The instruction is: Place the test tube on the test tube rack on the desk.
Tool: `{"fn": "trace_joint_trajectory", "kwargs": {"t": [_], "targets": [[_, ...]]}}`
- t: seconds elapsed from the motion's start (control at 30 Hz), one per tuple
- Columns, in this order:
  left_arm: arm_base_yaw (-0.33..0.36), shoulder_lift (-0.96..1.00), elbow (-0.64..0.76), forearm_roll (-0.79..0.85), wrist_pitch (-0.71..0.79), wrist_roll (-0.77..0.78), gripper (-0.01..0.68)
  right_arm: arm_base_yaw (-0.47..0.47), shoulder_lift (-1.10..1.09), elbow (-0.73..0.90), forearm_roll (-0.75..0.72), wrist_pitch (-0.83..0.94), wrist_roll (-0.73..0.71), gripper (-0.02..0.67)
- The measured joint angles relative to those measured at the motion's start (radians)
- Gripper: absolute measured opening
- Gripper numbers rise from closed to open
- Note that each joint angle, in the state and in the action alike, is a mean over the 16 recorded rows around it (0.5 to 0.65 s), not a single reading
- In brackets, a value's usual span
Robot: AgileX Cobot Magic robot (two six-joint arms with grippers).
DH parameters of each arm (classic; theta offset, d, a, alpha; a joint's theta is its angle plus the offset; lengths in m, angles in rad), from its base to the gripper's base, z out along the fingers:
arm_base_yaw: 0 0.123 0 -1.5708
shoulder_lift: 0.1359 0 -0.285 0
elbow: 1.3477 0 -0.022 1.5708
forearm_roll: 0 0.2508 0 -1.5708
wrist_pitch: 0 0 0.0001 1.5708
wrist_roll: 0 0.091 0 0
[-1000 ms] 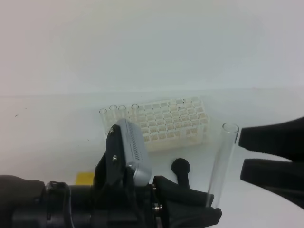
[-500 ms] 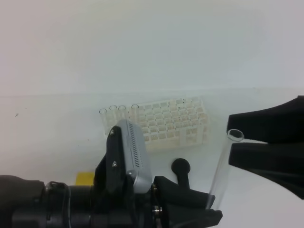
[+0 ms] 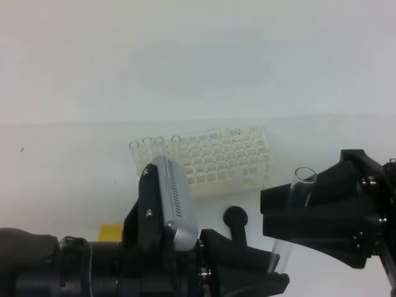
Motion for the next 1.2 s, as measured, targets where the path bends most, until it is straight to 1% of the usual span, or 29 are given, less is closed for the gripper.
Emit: {"fn": "trace_joint_trajectory", "kwargs": {"t": [0.1, 0.2, 0.3, 0.57, 0.67, 0.73, 0.77, 0.83, 1.07, 1.2], "targets": [[0.000, 0.000, 0.000, 0.015, 0.007, -0.020, 0.011, 0.010, 0.008, -0.001, 0.000, -0.002, -0.009, 0.204], [0.000, 0.000, -0.001, 0.036, 0.015, -0.049, 0.054, 0.015, 0.013, -0.002, 0.000, -0.004, -0.016, 0.156], [0.000, 0.000, -0.001, 0.058, 0.022, -0.088, 0.147, 0.017, 0.014, -0.003, 0.000, -0.007, -0.022, 0.124], [0.000, 0.000, -0.002, 0.088, 0.036, -0.184, 0.469, 0.018, 0.014, -0.005, 0.001, -0.041, -0.025, 0.120], [0.000, -0.001, -0.001, 0.078, 0.037, -0.218, 0.548, 0.018, 0.008, -0.005, 0.000, -0.085, -0.033, 0.120], [0.000, -0.001, -0.001, 0.078, 0.032, -0.235, 0.562, 0.018, 0.000, -0.005, 0.000, -0.127, -0.040, 0.120], [0.000, -0.001, -0.001, 0.078, 0.027, -0.243, 0.554, 0.018, -0.006, -0.005, 0.000, -0.152, -0.043, 0.120], [0.000, -0.001, -0.001, 0.082, 0.017, -0.259, 0.507, 0.018, -0.022, -0.005, 0.000, -0.210, -0.050, 0.120], [0.000, -0.006, -0.001, 0.137, -0.014, -0.299, 0.221, 0.018, -0.109, -0.005, -0.001, -0.436, -0.069, 0.120], [0.000, -0.029, -0.002, 0.192, -0.047, -0.324, 0.087, 0.018, -0.171, -0.005, -0.019, -0.534, -0.070, 0.120]]}}
